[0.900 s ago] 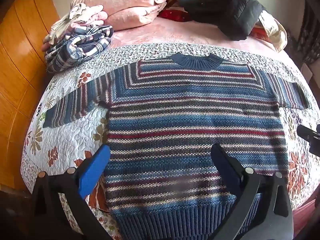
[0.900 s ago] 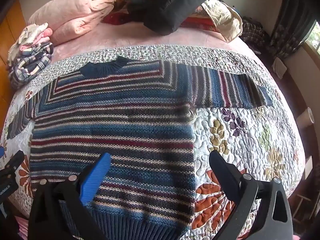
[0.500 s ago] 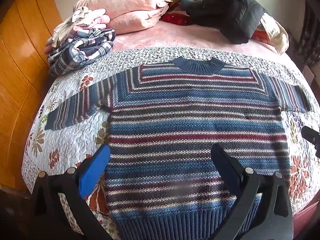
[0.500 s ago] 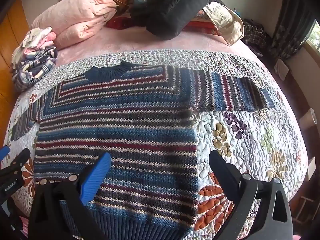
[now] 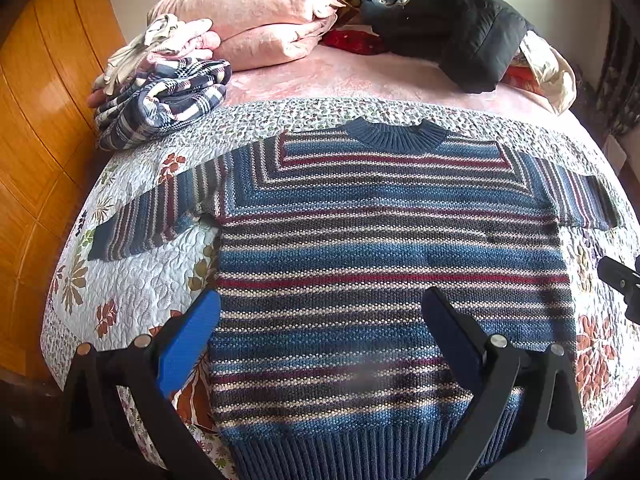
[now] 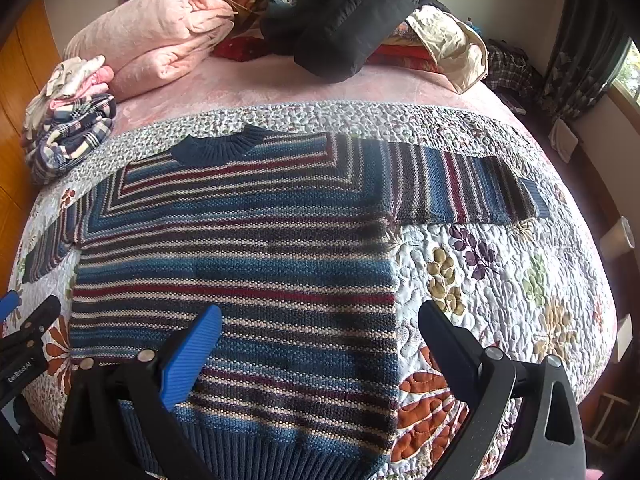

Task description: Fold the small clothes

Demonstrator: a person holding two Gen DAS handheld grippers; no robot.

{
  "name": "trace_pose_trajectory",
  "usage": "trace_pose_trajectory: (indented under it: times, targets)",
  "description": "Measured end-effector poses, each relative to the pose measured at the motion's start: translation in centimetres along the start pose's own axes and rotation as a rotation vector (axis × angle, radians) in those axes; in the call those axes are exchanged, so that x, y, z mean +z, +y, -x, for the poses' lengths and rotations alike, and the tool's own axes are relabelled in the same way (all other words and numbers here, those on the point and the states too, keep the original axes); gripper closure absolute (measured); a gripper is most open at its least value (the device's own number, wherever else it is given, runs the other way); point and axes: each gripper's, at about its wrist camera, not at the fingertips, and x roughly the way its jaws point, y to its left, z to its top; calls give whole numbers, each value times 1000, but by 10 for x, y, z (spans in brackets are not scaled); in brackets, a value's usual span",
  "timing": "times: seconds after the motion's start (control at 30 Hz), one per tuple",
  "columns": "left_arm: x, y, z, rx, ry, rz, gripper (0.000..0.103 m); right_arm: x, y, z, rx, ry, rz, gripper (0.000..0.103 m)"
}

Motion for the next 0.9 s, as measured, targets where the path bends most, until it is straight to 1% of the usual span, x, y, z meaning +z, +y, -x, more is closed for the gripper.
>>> trace_pose_trajectory:
  times: [0.9]
  targets:
    - [1,0,1,6,-2,-4,3,-2,-2,1,0,-10,-7,4]
